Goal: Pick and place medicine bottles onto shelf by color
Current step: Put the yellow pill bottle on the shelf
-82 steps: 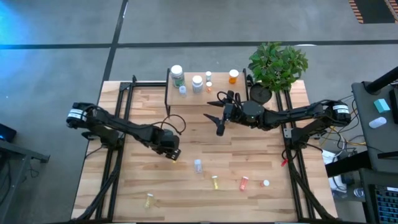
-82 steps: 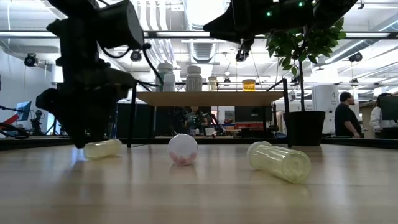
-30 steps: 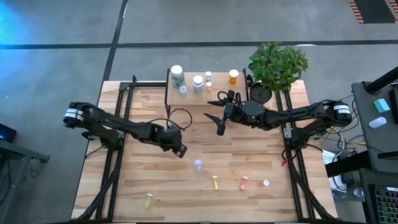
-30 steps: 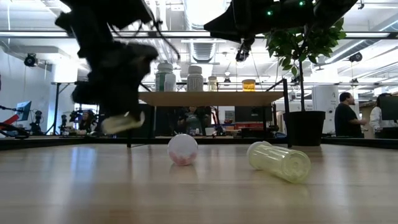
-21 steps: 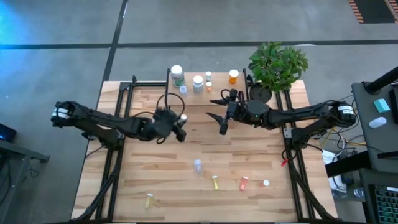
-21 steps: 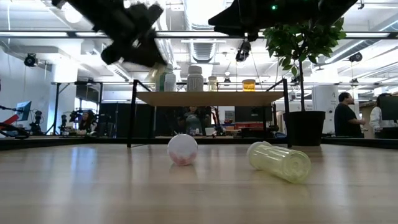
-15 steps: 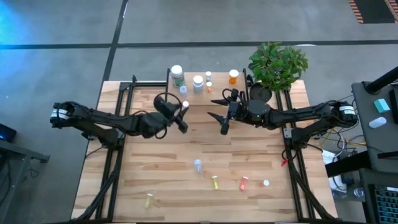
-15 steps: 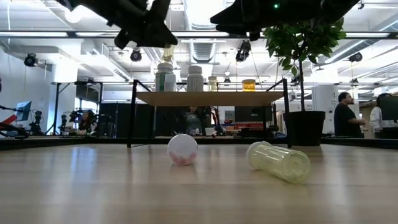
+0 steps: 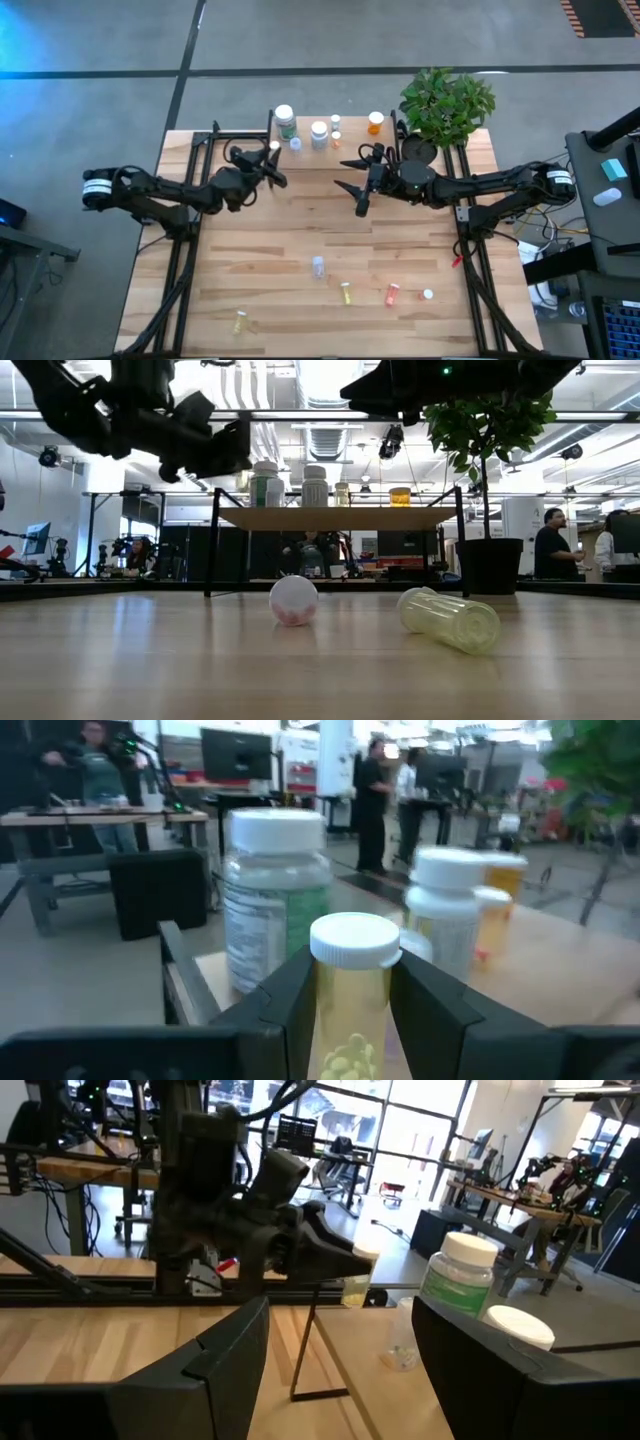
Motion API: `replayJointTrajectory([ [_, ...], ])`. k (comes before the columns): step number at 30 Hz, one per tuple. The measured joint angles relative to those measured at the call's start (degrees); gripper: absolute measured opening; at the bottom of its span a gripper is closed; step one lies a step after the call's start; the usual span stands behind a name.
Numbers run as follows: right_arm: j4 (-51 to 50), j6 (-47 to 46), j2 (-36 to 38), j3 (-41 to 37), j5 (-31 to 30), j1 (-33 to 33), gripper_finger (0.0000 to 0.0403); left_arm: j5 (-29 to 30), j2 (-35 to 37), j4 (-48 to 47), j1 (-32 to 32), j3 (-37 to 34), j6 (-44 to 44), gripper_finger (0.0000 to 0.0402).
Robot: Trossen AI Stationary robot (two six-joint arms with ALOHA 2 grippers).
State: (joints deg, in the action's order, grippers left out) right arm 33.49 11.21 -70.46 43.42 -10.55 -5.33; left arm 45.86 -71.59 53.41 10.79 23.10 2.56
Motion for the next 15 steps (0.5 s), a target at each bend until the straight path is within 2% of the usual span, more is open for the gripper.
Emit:
replayJointTrajectory([
  [7,0.03,-0.08,-0.06,0.00,-0.02,-0.46,0.0237,-3.36,0.04,0.64,1.19,-0.20,-1.97,0.0100],
  [15,0.02,-0.71,-0.11,-0.02,-0.04,-0.72,0.0237,-3.51,-0.66,0.74,2.32,-0.20,-3.38,0.0100],
])
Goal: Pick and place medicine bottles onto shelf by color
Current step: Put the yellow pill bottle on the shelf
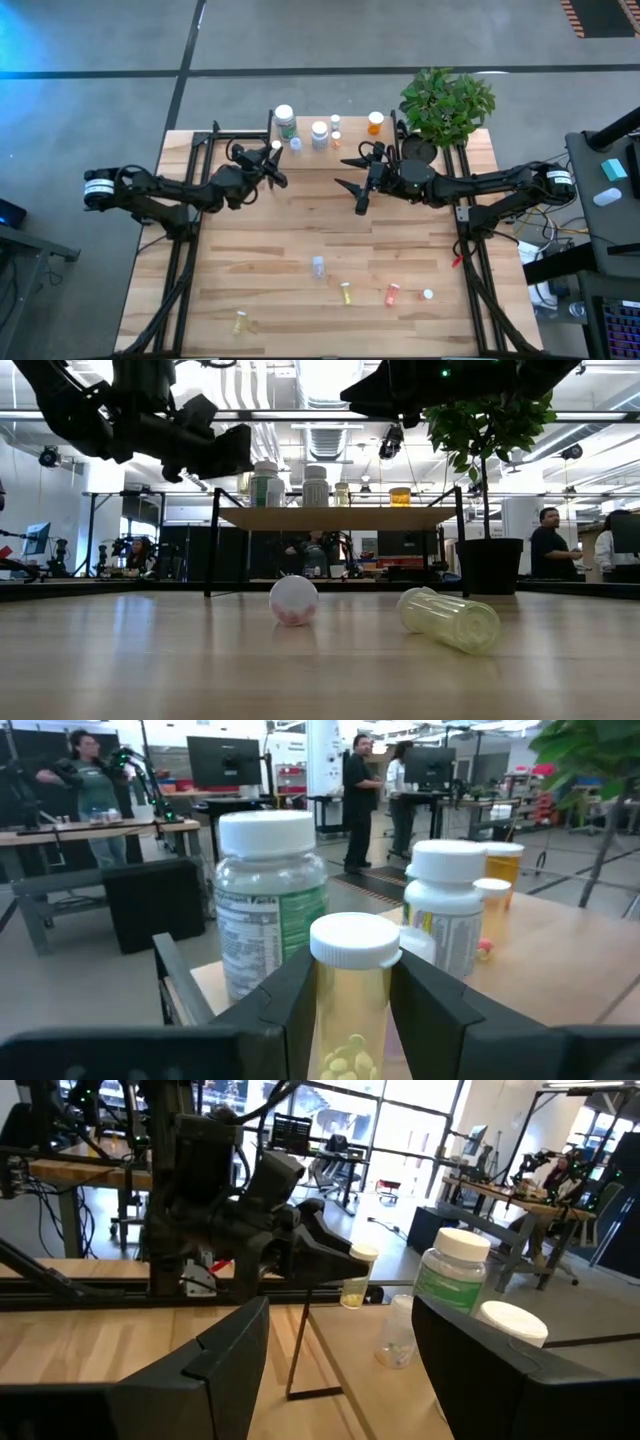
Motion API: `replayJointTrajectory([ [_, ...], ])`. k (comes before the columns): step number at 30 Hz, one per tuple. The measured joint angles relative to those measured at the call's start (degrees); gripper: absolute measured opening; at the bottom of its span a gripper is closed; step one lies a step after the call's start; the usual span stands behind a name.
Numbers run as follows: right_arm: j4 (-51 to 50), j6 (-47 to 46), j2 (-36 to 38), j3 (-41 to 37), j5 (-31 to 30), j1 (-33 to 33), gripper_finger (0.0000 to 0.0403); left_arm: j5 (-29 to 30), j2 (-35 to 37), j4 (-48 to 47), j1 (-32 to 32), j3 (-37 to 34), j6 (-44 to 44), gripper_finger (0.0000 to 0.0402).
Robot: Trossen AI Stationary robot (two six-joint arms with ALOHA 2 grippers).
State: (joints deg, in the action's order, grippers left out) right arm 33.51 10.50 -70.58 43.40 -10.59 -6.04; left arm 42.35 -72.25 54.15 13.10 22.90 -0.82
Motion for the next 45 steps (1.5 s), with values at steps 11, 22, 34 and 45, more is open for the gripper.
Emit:
replayJointTrajectory([
  [11,-0.03,0.07,-0.03,-0.04,-0.03,0.00,0.0237,-1.75,-7.60,9.29,2.29,0.08,0.02,0.0100],
  [22,-0.21,0.23,-0.03,-0.04,-0.04,0.00,0.0237,-1.68,-9.68,11.45,3.69,0.18,-0.67,0.0100],
  [34,-0.21,0.22,-0.05,-0.04,-0.04,0.00,0.0237,-1.75,-9.79,11.32,3.78,0.11,-2.57,0.0107],
  [45,-0.21,0.22,-0.05,-0.04,-0.04,0.00,0.0237,-1.77,-9.79,11.19,3.76,0.09,-2.58,0.0130],
])
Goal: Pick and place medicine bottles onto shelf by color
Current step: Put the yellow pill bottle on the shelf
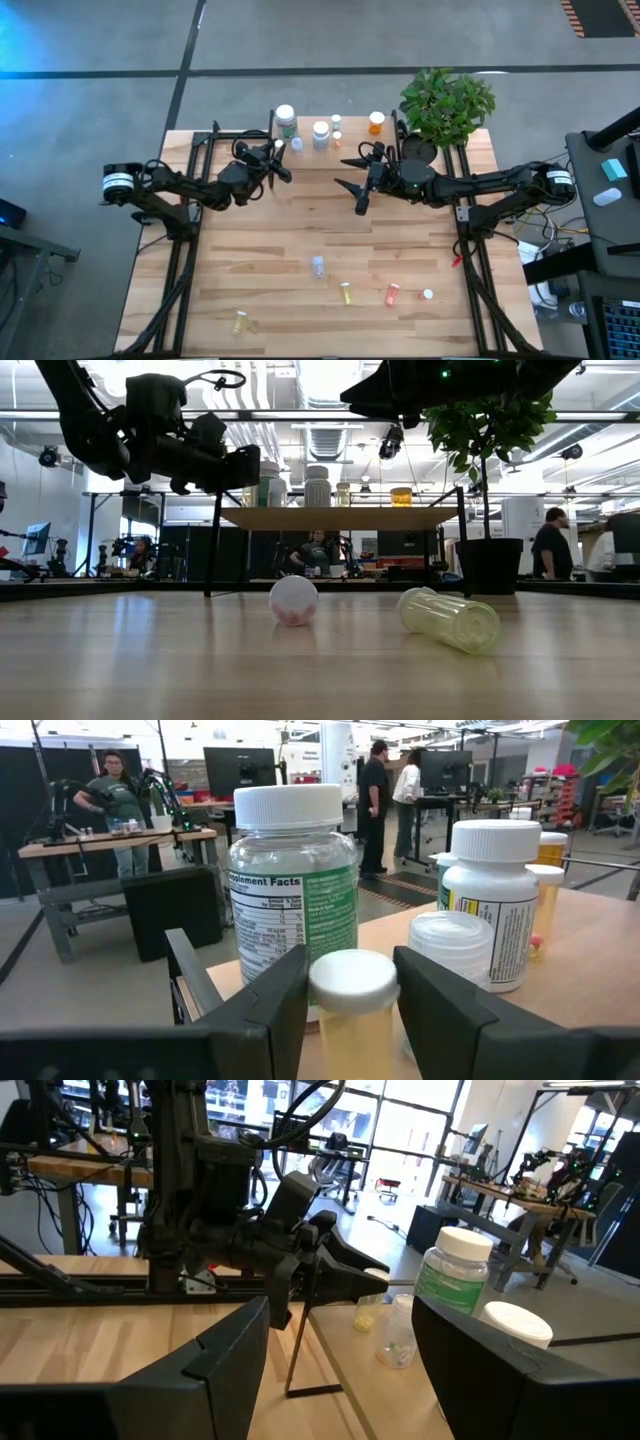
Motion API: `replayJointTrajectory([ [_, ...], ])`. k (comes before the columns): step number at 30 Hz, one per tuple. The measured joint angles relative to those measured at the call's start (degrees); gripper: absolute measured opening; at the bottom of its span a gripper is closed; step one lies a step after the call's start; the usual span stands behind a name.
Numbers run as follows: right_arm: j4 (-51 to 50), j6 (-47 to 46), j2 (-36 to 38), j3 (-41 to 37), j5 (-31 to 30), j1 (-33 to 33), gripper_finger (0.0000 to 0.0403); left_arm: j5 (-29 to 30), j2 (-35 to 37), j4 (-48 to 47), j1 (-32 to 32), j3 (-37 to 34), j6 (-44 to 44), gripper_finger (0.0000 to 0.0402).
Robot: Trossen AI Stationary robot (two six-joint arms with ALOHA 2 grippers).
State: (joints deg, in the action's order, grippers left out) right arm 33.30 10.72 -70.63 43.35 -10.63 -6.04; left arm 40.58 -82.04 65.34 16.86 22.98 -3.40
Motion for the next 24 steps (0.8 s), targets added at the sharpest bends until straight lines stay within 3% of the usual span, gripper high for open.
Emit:
replayJointTrajectory([
  [15,0.00,-0.17,0.00,0.00,0.02,0.02,0.0237,-0.15,2.95,-0.74,-0.31,-0.09,0.02,0.0131],
  [24,0.00,-0.17,0.00,0.00,0.02,0.02,0.0237,0.04,10.03,-8.67,-2.04,-0.11,-0.11,0.0131],
])
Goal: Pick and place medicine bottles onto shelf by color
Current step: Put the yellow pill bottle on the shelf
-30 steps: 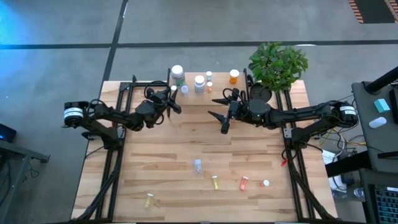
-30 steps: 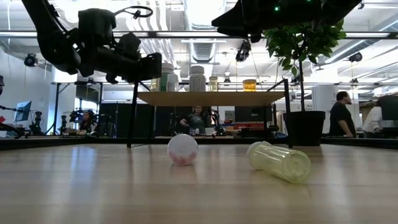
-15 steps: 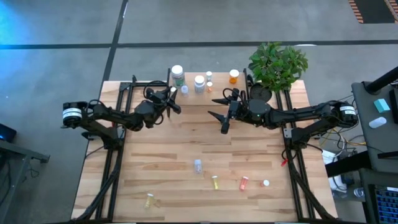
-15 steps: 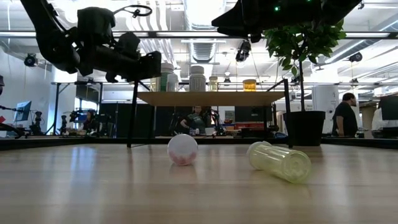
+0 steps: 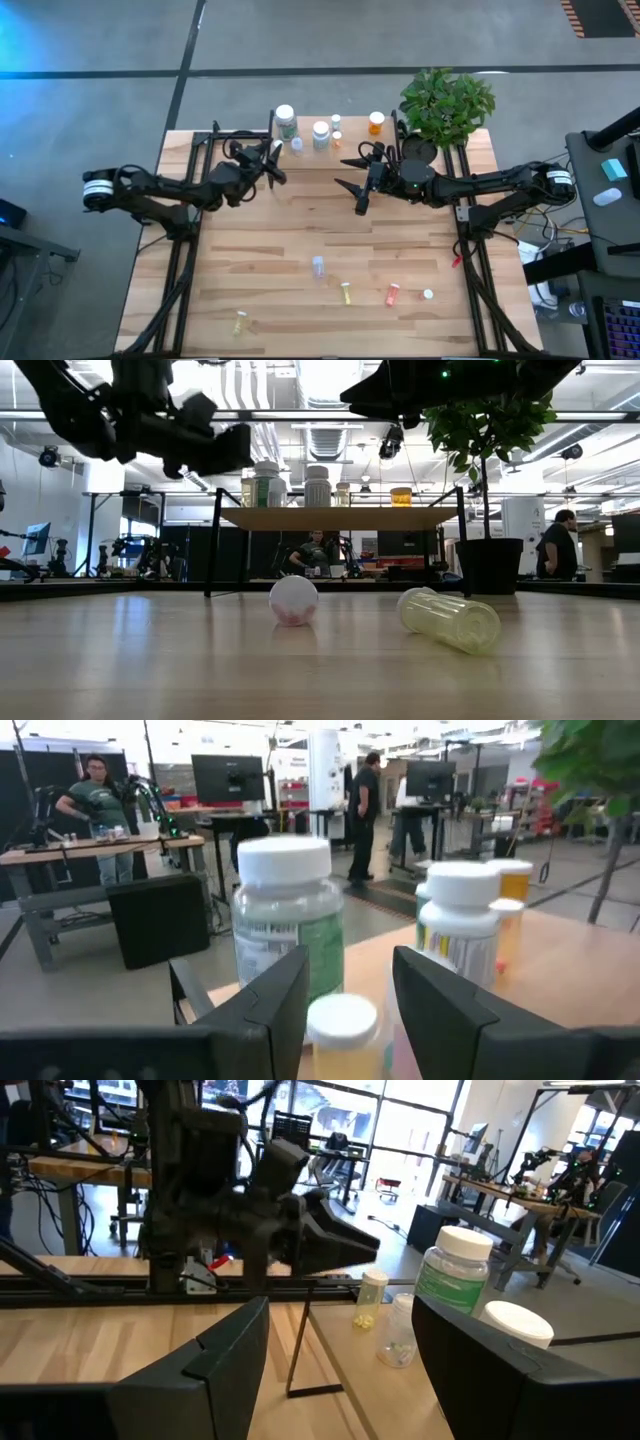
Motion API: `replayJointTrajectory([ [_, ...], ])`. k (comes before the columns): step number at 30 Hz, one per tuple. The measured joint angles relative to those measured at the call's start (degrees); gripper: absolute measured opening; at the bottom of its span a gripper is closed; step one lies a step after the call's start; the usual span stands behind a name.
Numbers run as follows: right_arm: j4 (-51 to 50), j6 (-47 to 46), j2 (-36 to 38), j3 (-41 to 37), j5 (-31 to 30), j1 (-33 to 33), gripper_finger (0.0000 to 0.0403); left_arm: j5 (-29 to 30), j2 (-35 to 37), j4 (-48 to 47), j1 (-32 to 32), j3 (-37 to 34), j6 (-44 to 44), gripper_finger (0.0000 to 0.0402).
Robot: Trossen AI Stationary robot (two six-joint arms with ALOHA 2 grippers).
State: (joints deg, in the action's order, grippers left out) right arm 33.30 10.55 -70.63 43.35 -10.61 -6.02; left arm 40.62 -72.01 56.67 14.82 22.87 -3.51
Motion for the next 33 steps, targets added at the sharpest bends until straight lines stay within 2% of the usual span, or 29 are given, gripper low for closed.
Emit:
replayJointTrajectory([
  [9,0.00,-0.48,-0.02,0.00,0.00,0.00,0.0237,-0.47,7.14,-4.23,-1.97,-0.04,-3.44,0.0131],
  [17,-0.07,-1.86,-0.02,0.00,0.01,-0.02,0.0237,-11.67,14.27,-10.98,-5.64,-0.04,-8.40,0.0131],
  [21,-0.84,-3.34,-0.13,0.00,0.00,0.00,0.0237,-21.68,19.00,-17.28,-8.06,-0.05,-9.23,0.0131],
  [24,-1.31,-5.30,-0.75,0.00,-0.02,0.00,0.0237,-26.67,23.17,-23.45,-9.77,-0.07,-8.87,0.0131],
  [30,-1.30,-11.17,-3.68,0.00,-0.01,0.40,0.0237,-28.62,29.05,-35.46,-13.46,-0.08,-8.84,0.0131],
  [33,-1.34,-13.17,-5.19,0.00,0.07,0.83,0.0237,-28.81,29.53,-37.84,-14.92,-0.85,-8.15,0.0131],
])
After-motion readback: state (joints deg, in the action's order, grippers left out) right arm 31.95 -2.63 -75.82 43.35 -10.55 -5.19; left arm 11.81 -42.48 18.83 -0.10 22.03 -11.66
